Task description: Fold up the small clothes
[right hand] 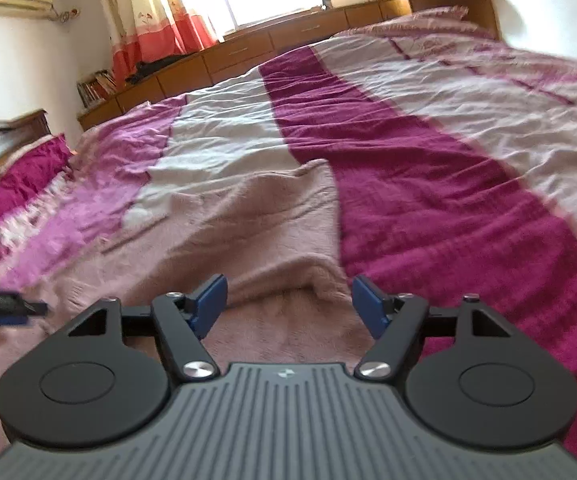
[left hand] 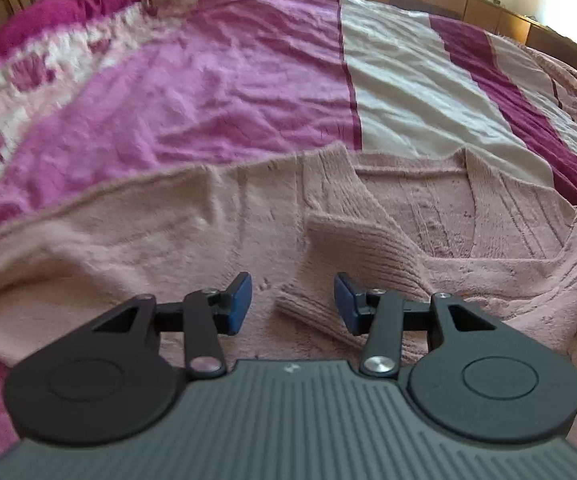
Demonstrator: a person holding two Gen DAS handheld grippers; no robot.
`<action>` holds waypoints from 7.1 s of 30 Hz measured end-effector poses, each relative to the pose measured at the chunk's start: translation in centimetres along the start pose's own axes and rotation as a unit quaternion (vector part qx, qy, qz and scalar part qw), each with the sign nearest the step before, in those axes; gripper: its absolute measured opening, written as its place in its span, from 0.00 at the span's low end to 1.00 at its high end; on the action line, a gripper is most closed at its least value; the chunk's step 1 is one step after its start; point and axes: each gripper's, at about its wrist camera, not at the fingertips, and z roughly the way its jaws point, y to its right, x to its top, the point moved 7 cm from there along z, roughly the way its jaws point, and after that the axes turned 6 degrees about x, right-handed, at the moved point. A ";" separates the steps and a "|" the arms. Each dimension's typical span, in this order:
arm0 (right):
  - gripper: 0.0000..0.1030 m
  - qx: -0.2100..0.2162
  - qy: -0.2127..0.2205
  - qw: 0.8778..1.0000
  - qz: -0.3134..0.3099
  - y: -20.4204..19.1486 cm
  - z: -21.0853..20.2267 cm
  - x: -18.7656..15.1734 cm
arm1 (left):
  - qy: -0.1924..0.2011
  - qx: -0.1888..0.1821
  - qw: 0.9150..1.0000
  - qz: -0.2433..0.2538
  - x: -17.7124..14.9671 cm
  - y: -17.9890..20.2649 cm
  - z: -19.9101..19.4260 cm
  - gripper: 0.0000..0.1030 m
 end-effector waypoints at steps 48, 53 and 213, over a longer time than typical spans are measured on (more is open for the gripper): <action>0.54 -0.004 0.097 0.986 0.137 1.9 -0.9 1.3 | 0.018 -0.013 0.993 -0.119 0.1 -4.2 1.7 0.48; 0.54 -0.002 0.074 0.993 0.091 1.0 1.4 2.2 | 0.032 -0.030 0.996 -0.074 0.5 -2.2 1.8 0.11; 0.78 0.019 -0.084 0.996 -0.036 -10.3 -3.9 -9.3 | 0.242 0.005 0.957 -0.161 5.9 -13.7 -16.5 0.11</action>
